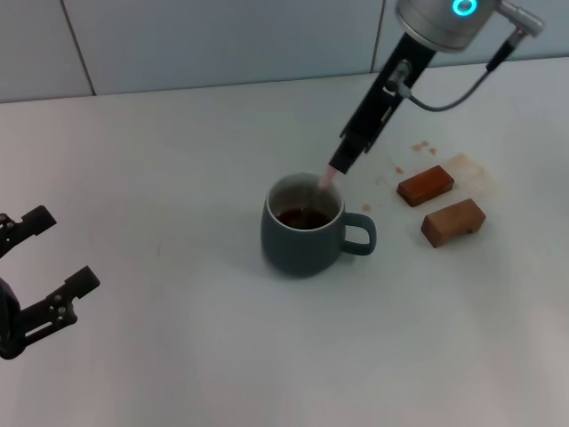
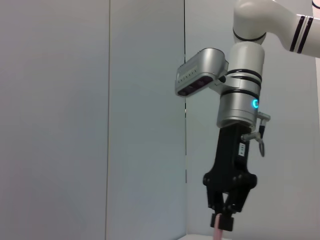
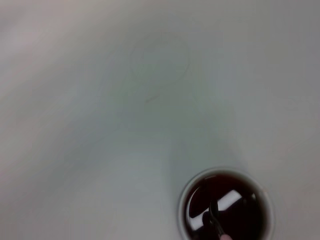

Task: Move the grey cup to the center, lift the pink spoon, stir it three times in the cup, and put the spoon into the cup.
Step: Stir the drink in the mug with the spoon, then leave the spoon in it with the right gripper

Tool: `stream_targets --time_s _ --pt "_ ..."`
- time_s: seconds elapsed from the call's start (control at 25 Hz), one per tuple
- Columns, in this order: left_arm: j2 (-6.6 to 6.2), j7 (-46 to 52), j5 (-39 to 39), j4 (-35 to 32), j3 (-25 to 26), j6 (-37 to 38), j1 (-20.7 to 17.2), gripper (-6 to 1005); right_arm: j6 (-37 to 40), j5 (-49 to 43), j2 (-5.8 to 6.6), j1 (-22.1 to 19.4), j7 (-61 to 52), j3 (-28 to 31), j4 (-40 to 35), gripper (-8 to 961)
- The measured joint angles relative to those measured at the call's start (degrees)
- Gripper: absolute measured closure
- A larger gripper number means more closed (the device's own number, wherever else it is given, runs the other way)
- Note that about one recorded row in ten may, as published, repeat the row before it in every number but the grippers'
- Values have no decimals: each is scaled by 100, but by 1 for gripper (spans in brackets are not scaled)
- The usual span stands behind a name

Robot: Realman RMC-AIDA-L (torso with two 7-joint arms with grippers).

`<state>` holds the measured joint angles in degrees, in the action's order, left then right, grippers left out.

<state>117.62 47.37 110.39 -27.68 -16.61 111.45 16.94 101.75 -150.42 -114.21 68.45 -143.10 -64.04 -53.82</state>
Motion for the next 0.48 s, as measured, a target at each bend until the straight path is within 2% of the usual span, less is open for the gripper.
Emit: stream_targets --time_s 0.24,0.32,0.48 --pt "10 0 0 0 0 0 -15 139 -28 -588 -58 258 -30 -3 194 846" --pt "14 0 0 0 0 3 -15 139 222 -613 -105 362 111 22 189 846" --pt "15 0 0 0 0 7 -15 139 194 -599 -171 440 194 68 118 847"
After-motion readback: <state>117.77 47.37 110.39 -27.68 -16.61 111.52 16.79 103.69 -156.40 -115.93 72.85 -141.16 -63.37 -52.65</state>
